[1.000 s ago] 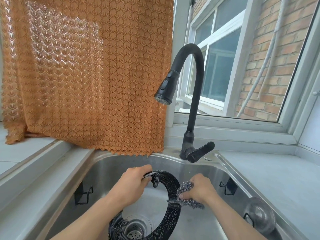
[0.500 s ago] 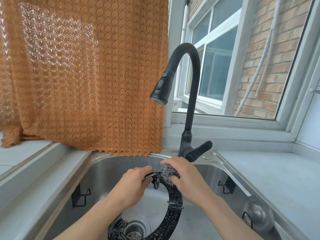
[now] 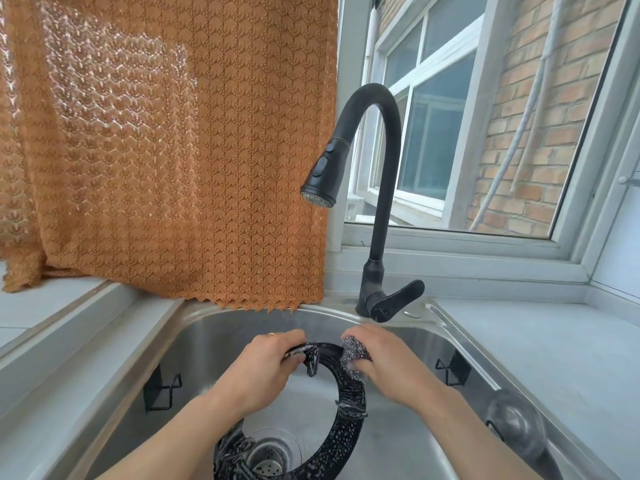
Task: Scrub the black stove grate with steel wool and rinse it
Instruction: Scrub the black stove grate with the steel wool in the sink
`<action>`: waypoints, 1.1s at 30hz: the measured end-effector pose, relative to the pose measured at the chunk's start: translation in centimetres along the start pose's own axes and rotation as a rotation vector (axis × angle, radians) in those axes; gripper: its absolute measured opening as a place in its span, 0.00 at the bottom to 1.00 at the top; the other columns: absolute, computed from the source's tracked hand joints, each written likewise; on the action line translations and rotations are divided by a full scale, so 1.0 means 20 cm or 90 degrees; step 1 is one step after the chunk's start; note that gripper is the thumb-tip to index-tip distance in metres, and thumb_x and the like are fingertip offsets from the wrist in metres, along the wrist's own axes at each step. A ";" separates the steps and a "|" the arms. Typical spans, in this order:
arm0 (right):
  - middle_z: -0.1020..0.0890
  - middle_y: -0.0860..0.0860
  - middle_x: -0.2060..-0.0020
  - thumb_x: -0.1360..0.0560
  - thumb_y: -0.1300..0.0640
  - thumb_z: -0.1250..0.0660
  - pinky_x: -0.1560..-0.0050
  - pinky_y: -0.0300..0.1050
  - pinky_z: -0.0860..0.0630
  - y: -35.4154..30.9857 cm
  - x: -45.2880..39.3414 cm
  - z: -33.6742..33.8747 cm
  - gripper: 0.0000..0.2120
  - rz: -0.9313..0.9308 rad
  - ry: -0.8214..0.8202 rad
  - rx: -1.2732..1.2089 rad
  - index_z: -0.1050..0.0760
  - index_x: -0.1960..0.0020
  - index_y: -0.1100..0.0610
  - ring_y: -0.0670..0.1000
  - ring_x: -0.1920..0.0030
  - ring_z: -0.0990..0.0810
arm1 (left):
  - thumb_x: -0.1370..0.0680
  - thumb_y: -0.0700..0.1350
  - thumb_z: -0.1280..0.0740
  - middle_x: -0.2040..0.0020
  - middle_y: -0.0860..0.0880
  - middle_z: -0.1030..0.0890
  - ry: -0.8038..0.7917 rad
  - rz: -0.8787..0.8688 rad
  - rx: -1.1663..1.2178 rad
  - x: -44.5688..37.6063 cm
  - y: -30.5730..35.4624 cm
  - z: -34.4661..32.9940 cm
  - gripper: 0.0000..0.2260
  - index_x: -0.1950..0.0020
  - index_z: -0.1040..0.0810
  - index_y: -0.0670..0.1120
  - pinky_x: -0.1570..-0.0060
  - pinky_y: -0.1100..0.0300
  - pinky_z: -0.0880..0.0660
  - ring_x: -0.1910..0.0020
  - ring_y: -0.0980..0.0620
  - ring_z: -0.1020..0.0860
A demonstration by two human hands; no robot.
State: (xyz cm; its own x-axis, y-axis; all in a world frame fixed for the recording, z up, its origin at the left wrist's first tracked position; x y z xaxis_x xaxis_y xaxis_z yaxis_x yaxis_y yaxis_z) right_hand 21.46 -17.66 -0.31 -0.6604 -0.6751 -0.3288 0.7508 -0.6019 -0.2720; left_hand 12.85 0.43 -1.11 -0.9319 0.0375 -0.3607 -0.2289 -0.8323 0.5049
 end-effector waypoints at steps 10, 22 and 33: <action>0.20 0.55 0.45 0.24 0.50 0.26 0.46 0.50 0.25 0.21 0.05 -0.23 0.18 -0.166 -0.225 0.066 0.27 0.40 0.56 0.57 0.47 0.21 | 0.16 0.47 0.38 0.62 0.51 0.23 -0.001 -0.006 -0.009 0.00 -0.01 0.00 0.08 0.55 0.29 0.52 0.57 0.51 0.26 0.60 0.48 0.24; 0.22 0.41 0.42 0.25 0.52 0.25 0.39 0.42 0.28 0.06 0.00 -0.01 0.19 -0.076 -0.035 -0.029 0.27 0.38 0.43 0.45 0.41 0.25 | 0.16 0.46 0.37 0.62 0.50 0.23 -0.004 -0.005 -0.012 -0.01 0.00 0.00 0.06 0.53 0.27 0.50 0.56 0.51 0.26 0.59 0.48 0.24; 0.24 0.42 0.42 0.26 0.55 0.25 0.38 0.38 0.32 -0.23 0.00 0.07 0.19 0.131 0.126 -0.009 0.26 0.38 0.50 0.43 0.40 0.29 | 0.17 0.45 0.37 0.60 0.51 0.23 -0.001 -0.011 -0.021 -0.01 0.02 -0.01 0.05 0.53 0.28 0.50 0.55 0.51 0.26 0.59 0.48 0.24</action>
State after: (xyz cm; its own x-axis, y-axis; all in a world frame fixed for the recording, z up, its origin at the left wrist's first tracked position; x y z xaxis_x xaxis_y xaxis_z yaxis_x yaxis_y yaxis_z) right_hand 18.01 -15.52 2.11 -0.4798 -0.6856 -0.5475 0.8696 -0.4545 -0.1930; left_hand 13.05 0.02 -0.97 -0.9284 0.0534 -0.3677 -0.2361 -0.8490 0.4727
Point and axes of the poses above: each hand's wrist, its own x-axis away from the middle knuckle, its own z-axis out of the back of the hand, y = z × x, the point moved 6 cm from there along -x, towards the middle knuckle
